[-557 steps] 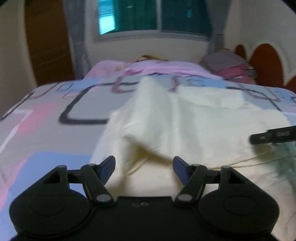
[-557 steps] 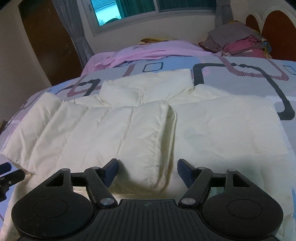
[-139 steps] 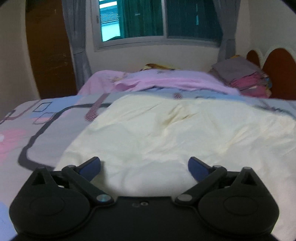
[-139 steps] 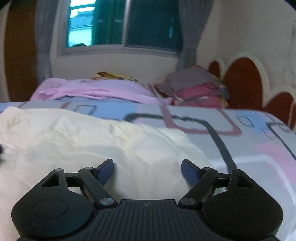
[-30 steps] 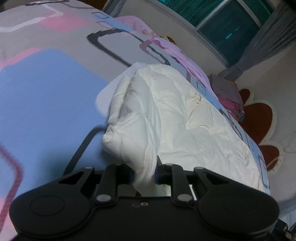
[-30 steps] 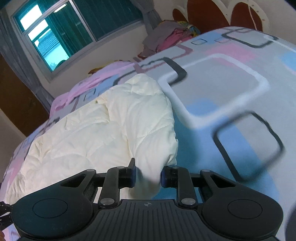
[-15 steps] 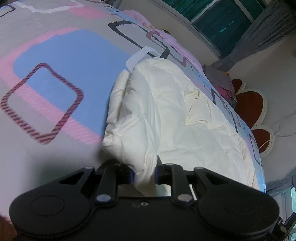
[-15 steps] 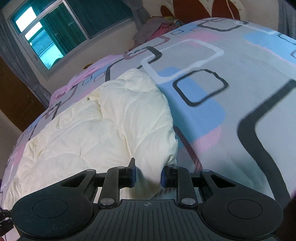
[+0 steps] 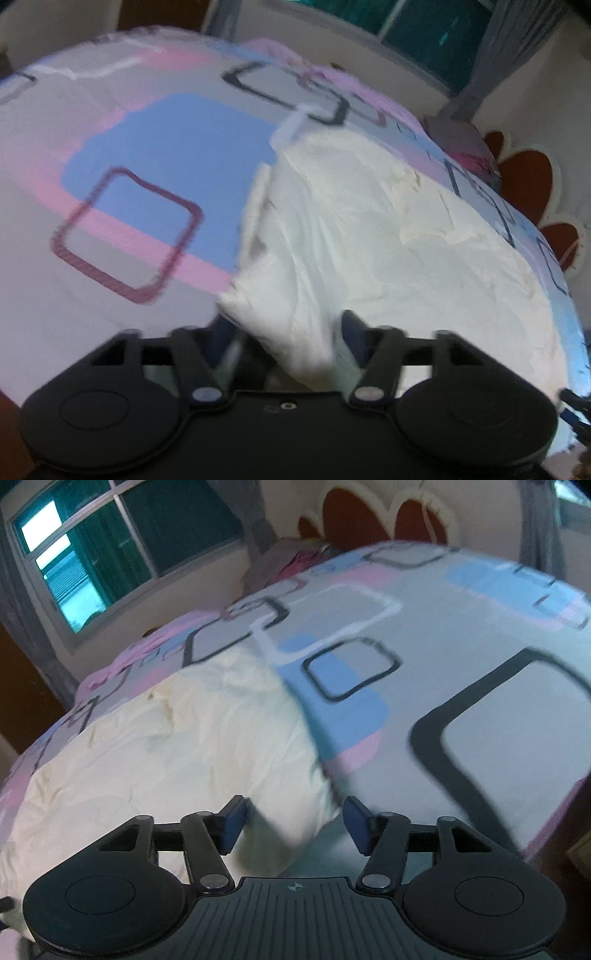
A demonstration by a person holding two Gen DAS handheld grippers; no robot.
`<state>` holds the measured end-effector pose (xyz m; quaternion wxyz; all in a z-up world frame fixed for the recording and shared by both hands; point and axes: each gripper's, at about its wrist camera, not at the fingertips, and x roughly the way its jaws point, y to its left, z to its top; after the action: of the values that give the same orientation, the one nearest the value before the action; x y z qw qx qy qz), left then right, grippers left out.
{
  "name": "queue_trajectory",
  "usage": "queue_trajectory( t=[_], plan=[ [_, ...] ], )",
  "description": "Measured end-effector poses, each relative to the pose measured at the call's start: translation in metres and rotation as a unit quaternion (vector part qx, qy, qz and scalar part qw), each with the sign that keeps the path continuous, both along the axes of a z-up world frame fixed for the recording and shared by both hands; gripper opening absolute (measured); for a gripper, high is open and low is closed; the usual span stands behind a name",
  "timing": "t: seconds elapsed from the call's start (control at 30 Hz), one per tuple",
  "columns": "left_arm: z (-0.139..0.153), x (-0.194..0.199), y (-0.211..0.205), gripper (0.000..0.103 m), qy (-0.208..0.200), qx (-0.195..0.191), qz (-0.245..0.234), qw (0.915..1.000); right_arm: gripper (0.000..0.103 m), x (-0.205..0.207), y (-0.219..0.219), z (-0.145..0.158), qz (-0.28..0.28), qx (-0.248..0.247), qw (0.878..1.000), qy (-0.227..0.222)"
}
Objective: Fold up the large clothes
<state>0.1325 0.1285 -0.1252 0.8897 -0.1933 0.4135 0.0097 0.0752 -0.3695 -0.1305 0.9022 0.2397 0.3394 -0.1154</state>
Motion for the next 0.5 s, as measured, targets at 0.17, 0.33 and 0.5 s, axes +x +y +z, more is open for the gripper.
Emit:
queue_trajectory(
  t=[0.17, 0.33, 0.5],
  plan=[
    [0.013, -0.007, 0.013, 0.069, -0.031, 0.037, 0.017, 0.9987, 0.058, -0.005, 0.001, 0.018, 0.002, -0.049, 0.999, -0.023],
    [0.033, -0.004, 0.007, 0.069, -0.063, 0.047, 0.004, 0.9969, 0.058, 0.01, 0.026, 0.033, 0.048, -0.062, 0.996, -0.044],
    [0.041, 0.015, -0.022, 0.069, -0.075, 0.056, -0.043, 0.9947, 0.058, 0.038, 0.058, 0.032, 0.1, -0.057, 0.992, -0.053]
  ],
)
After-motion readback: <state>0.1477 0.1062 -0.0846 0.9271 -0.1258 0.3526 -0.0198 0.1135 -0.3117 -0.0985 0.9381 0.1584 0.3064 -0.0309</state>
